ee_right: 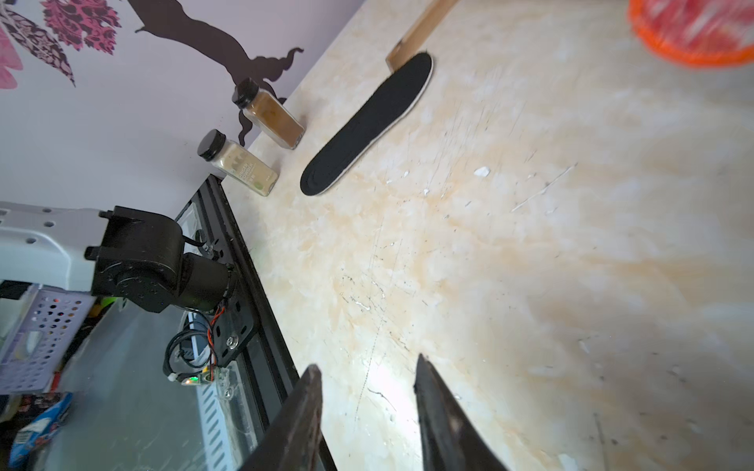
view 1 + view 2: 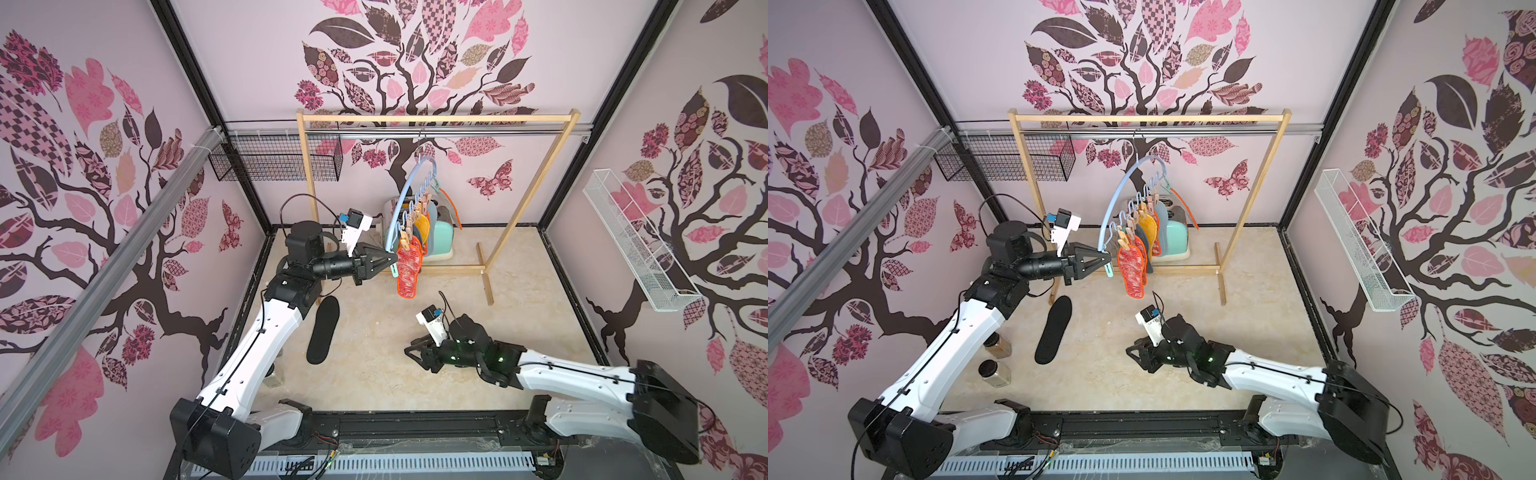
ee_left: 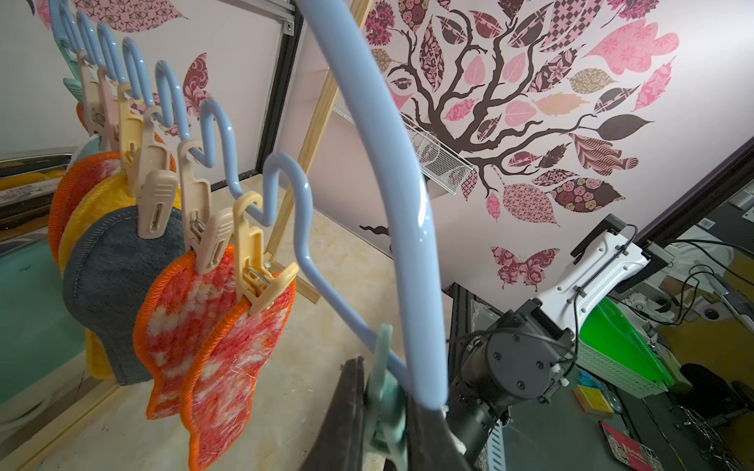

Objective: Take the shoe insoles off the hanger
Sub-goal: Remove the insole from the hanger.

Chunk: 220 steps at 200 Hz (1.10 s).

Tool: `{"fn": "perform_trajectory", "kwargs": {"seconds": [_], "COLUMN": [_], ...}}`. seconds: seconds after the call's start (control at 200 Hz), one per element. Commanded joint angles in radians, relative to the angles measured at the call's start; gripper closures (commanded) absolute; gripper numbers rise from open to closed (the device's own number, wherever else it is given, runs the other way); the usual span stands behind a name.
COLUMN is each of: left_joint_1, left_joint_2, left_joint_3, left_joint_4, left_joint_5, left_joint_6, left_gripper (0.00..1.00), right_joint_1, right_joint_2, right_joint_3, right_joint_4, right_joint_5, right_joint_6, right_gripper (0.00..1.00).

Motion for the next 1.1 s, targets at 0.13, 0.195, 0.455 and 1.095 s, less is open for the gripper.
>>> {"fn": "perform_trajectory", "kwargs": {"seconds": [0.13, 0.195, 0.455, 1.095], "left_joint_1": [0.004, 0.004, 0.006, 0.004], "left_joint_2": [-0.032, -0.035, -0.039, -0.078], "left_joint_3": [-0.018, -0.021, -0.025, -0.057], "left_joint_4": [0.021, 0.019, 0.018, -0.016], "left_joint_5": [-0.004, -0.005, -0.008, -0.072], "left_joint_6": [0.008, 0.008, 0.01, 0.045], "left_gripper": [1.0, 1.0, 1.0, 0.39], "right_joint_1": [0.001, 0.0, 0.0, -0.001], "right_joint_2": [-0.349, -0.452, -0.879, -0.925], "right_joint_3": [-0.066, -0.113, -0.39, -0.457], "right_joint_4": [-0.169, -0.172, -0.108, -0.111], "right_joint_5": [0.231, 0.31, 0.376, 0.545], "right_joint_6": [-0.265, -0.252, -0.218, -0.18], "right_gripper": [0.59, 0.58, 0.53, 0.46]}}
